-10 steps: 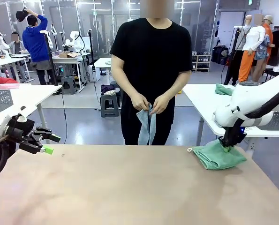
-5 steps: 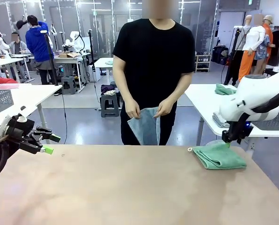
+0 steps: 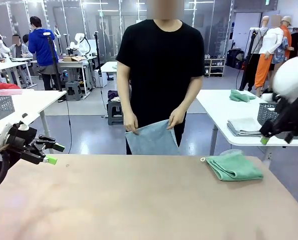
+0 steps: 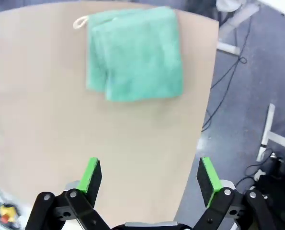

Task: Fold the towels and place them in the basket.
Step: Place the folded Towel with hook on the right side of the table.

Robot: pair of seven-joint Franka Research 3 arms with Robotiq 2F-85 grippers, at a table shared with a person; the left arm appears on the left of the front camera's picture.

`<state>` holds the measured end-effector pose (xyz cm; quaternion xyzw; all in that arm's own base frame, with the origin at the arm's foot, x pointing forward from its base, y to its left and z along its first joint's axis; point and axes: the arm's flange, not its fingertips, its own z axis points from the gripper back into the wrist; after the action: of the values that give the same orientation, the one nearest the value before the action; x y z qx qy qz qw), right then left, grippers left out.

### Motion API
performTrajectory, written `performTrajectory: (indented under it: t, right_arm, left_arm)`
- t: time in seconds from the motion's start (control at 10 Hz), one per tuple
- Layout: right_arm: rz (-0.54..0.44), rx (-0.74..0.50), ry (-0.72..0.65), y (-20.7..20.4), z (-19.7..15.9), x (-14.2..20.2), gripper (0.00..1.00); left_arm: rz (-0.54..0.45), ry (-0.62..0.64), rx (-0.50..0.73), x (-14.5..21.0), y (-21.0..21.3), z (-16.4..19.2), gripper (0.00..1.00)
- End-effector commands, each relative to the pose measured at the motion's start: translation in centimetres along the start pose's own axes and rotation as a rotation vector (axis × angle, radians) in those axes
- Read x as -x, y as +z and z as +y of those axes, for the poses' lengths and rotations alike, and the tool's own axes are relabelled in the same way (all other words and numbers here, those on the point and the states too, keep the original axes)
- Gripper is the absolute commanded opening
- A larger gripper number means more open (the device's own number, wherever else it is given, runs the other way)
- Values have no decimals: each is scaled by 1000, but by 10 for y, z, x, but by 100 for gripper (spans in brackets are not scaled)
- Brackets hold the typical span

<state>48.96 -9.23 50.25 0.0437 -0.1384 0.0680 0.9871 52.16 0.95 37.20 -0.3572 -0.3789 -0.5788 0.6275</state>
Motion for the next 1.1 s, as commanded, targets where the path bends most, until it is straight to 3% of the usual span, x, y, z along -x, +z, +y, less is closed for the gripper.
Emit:
performTrajectory:
  t: [0.0,0.3,0.7,0.8,1.0]
  right_arm:
    - [-62,-81,-26,52,16,30,100]
    - [-31,-134,-25,104,53,64,100]
    - [-47,-95,77,92,63,70,100]
    - [-41,-127,21,117,63,76,100]
    - [-41,-127,21,117,63,76,100]
  left_arm:
    - [0,3,0,-2,1,-1,97]
    - [0,3,0,-2,1,-1,97]
    - [0,3,0,-2,1,-1,97]
    - [0,3,0,-2,1,-1,97]
    - [0,3,0,-2,1,-1,97]
